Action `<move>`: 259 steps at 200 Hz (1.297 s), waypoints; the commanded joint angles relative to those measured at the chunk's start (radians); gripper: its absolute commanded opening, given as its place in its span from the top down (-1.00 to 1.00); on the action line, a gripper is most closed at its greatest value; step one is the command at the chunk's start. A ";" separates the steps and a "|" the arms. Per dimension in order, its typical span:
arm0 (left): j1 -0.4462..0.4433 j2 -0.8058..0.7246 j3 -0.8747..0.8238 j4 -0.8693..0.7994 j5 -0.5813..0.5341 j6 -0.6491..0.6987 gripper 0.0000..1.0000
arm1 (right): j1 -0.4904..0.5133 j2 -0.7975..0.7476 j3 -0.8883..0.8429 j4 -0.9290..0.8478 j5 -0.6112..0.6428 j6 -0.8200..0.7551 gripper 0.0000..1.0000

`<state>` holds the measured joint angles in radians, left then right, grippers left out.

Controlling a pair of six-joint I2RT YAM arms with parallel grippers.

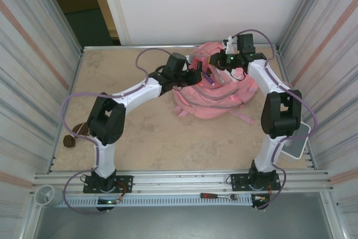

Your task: Pack the student bag

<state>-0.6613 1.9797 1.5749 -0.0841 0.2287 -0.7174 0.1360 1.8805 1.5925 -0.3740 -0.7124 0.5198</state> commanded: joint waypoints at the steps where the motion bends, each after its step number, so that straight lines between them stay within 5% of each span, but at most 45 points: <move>1: -0.002 0.054 0.076 0.041 -0.052 -0.052 0.50 | -0.006 -0.029 0.047 0.072 -0.018 0.025 0.88; 63: -0.015 0.072 0.155 0.003 -0.029 -0.019 0.03 | -0.009 -0.030 0.040 0.066 -0.018 0.019 0.88; 134: -0.010 -0.159 -0.106 0.035 -0.075 0.102 -0.04 | 0.009 -0.033 0.031 0.030 -0.014 -0.012 0.85; 201: 0.134 -0.350 -0.374 0.023 -0.106 0.205 -0.20 | 0.134 -0.100 -0.106 -0.127 0.053 -0.163 0.13; 259: 0.191 -0.242 -0.202 -0.060 -0.016 0.313 -0.40 | -0.022 -0.332 -0.376 0.005 0.156 -0.081 -0.03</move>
<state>-0.4591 1.6722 1.2304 -0.0937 0.1604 -0.4946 0.1978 1.6253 1.2697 -0.4301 -0.6250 0.4004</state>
